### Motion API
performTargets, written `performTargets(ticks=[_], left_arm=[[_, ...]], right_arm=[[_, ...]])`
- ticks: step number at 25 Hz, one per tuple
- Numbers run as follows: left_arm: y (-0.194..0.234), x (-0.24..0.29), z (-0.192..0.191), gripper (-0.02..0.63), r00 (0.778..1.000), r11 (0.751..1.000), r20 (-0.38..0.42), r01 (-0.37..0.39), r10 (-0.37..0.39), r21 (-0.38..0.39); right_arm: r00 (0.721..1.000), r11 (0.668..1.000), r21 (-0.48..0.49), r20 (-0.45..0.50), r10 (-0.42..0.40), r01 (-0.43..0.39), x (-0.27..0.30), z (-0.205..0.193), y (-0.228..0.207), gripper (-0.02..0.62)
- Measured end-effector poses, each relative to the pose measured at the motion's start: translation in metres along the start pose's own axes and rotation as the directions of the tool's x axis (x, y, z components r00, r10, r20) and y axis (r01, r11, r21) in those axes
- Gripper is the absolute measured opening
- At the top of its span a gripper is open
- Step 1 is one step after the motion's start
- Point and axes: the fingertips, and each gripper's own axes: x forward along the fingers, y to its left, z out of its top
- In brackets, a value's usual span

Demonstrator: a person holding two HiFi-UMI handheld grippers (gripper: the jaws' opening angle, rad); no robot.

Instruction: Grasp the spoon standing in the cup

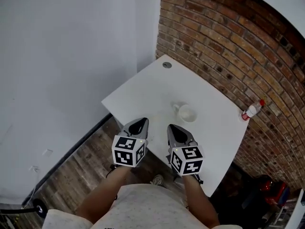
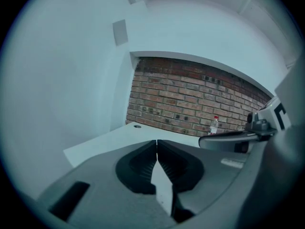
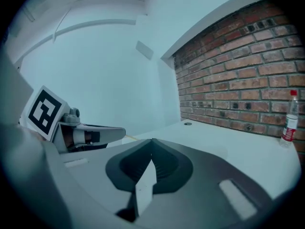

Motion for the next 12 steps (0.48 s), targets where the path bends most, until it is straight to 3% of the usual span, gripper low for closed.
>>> performTargets(ticks=[12], left_arm=[[0.032, -0.064, -0.009, 0.005, 0.998, 0.997, 0.016, -0.067, 0.067, 0.026]], right_arm=[[0.999, 0.998, -0.044, -0.008, 0.053, -0.053, -0.001, -0.002, 0.061, 0.008]])
